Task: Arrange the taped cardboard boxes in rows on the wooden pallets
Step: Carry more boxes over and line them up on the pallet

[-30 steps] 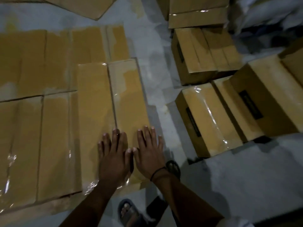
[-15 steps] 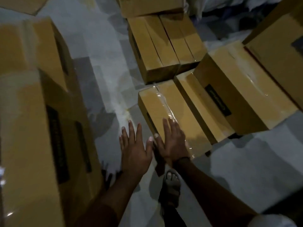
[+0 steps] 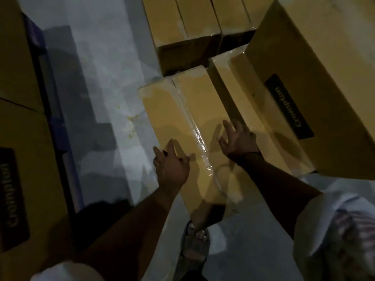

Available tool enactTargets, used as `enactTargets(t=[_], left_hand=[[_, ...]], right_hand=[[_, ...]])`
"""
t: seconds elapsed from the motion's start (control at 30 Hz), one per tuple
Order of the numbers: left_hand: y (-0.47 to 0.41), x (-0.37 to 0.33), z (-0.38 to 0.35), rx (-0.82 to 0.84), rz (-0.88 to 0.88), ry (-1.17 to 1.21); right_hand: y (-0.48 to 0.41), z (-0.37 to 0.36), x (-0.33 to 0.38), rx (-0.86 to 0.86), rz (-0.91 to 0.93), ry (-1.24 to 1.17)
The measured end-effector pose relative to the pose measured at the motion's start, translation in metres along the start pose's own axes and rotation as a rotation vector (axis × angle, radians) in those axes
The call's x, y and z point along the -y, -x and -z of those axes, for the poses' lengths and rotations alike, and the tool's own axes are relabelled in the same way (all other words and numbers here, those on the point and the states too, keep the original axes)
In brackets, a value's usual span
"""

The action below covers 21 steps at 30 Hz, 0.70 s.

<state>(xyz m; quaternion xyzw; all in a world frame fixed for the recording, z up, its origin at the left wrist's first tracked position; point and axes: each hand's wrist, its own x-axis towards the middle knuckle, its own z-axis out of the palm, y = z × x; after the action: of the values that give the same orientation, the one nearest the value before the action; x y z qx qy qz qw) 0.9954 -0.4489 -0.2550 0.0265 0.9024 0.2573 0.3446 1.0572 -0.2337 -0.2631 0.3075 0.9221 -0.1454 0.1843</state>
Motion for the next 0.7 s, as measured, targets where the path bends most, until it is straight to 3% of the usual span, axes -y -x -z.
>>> enactTargets(t=[0.27, 0.37, 0.5, 0.7], left_hand=[[-0.027, 0.003, -0.004, 0.046, 0.069, 0.277], [-0.017, 0.008, 0.008, 0.072, 0.059, 0.218], [0.017, 0.016, 0.038, 0.087, -0.012, 0.112], [0.112, 0.002, 0.132, 0.075, -0.136, 0.031]], right_hand=[[-0.022, -0.018, 0.0, 0.027, -0.022, -0.114], [-0.009, -0.014, 0.007, 0.044, -0.016, -0.105], [0.034, 0.006, 0.024, -0.009, 0.126, -0.006], [0.125, 0.092, 0.077, -0.082, 0.155, 0.036]])
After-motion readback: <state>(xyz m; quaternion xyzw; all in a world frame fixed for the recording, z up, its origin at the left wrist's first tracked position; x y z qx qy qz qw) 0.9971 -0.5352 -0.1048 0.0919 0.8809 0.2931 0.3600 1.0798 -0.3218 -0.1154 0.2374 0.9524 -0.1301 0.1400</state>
